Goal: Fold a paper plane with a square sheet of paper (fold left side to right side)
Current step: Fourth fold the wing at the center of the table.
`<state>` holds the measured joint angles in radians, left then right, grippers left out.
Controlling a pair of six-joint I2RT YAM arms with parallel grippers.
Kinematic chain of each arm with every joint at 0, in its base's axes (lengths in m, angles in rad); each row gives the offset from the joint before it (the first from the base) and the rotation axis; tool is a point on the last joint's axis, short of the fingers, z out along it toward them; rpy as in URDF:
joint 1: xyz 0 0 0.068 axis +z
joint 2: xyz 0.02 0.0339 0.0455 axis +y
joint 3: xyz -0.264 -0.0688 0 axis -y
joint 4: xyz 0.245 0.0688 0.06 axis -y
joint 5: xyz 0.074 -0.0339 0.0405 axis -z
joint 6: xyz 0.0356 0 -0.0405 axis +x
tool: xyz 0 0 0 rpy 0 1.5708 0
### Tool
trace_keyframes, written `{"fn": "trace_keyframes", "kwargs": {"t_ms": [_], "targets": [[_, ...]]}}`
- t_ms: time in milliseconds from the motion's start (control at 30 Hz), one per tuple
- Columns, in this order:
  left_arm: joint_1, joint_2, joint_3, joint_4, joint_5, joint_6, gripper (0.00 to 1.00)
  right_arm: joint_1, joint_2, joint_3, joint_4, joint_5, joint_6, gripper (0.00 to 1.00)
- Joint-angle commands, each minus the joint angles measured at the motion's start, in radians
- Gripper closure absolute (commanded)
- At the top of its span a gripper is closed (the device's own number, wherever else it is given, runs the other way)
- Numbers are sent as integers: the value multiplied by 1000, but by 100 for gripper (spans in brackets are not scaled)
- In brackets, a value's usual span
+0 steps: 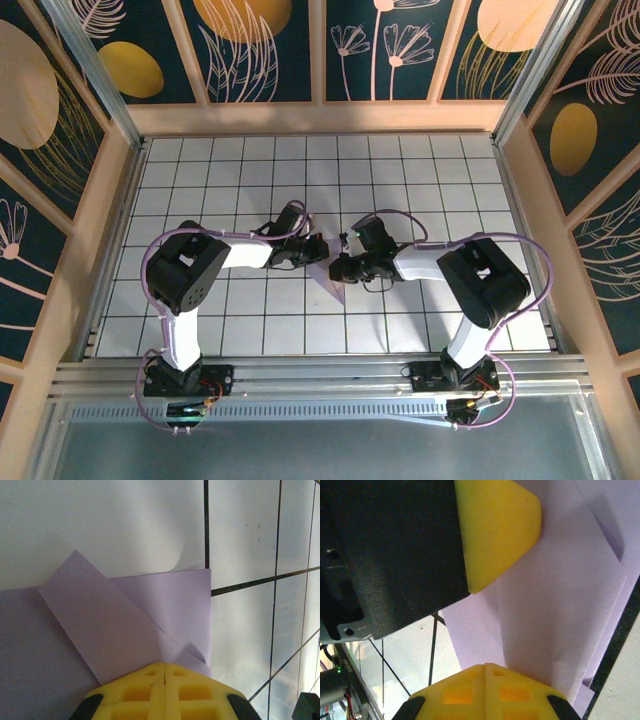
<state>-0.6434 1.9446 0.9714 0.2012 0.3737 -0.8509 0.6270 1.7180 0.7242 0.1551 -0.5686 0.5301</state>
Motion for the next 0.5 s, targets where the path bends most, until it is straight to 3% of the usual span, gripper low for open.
{"fn": "trace_keyframes", "kwargs": {"t_ms": [0,467], "targets": [[2,18,-31,-68,-44,-12,100,-8,27,18,28,9,-14,100],[1,31,-17,-104,-64,-22,100,10,-15,-76,-63,20,-36,100]]}}
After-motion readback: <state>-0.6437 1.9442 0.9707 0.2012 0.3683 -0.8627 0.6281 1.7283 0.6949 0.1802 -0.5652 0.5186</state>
